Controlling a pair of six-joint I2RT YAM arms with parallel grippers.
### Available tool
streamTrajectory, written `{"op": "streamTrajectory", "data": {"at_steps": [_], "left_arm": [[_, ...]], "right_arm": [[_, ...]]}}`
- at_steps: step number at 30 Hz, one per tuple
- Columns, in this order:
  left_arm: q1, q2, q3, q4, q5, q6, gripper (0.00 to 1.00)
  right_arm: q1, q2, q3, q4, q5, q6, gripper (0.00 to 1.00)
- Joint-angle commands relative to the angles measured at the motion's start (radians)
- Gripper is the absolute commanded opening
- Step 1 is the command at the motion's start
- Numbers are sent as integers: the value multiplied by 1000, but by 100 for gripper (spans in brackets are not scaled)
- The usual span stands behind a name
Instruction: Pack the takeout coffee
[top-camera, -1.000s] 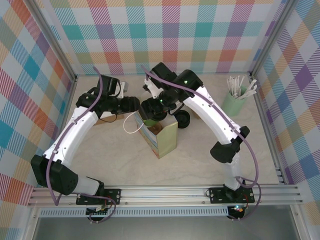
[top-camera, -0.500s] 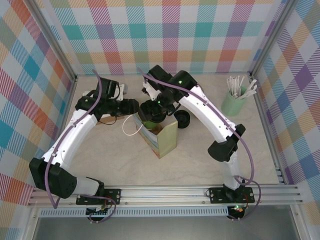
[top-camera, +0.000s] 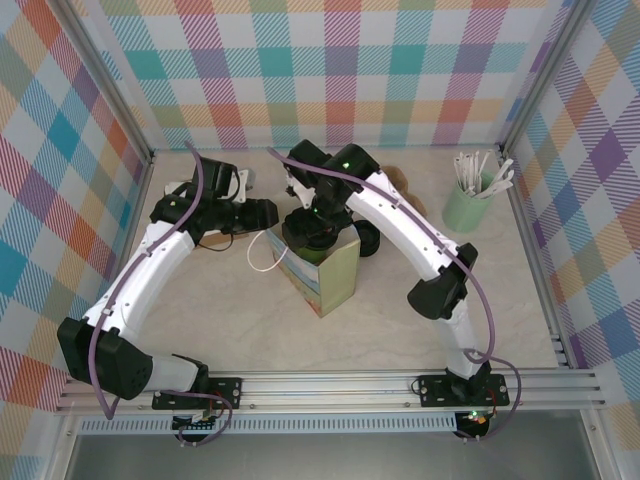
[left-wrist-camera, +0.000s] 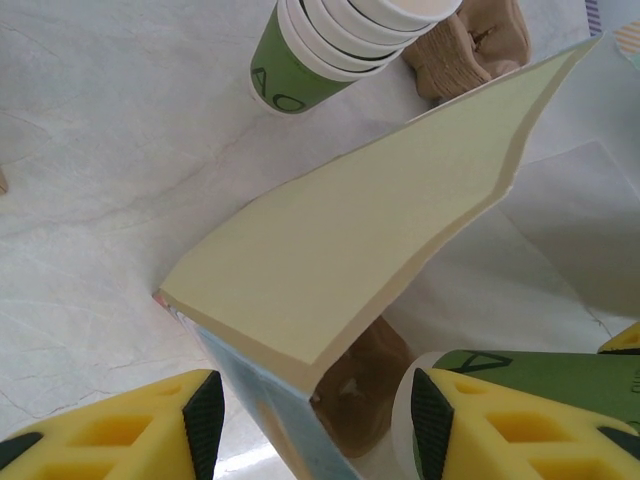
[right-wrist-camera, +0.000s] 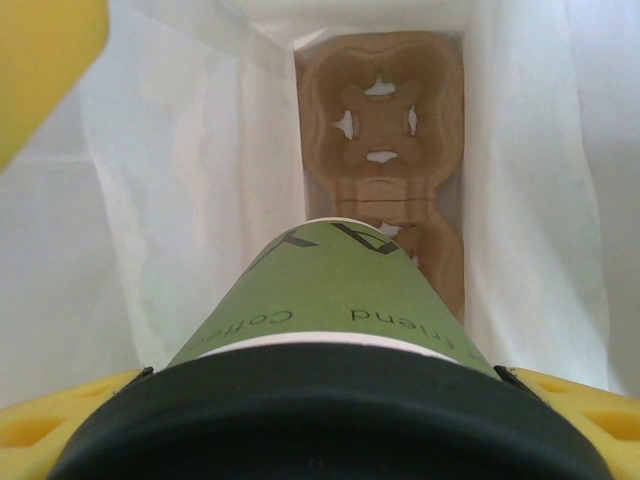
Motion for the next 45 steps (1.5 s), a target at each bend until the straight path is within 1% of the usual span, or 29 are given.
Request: {"op": "streamTrajectory", "data": {"at_steps": [1,17,24,36,45], "left_arm": [[3,-21,-11,3,10,12,54],[3,-14,-1,19,23,3,53],[3,-16,5,17,-5,-11,55],[4,-14,8,-1,-46,-16,57],[3,-15,9,2,-34,-19,57]], "right_arm": [[-8,15,6,-58,26,-28,84],[-4,68,5,-91,26,-81,84],[-4,92,-1,-101,39,-86,84],[-4,87,-72,-46,43,-116,84],[-4,92,-123,-12,41,-131,84]]}}
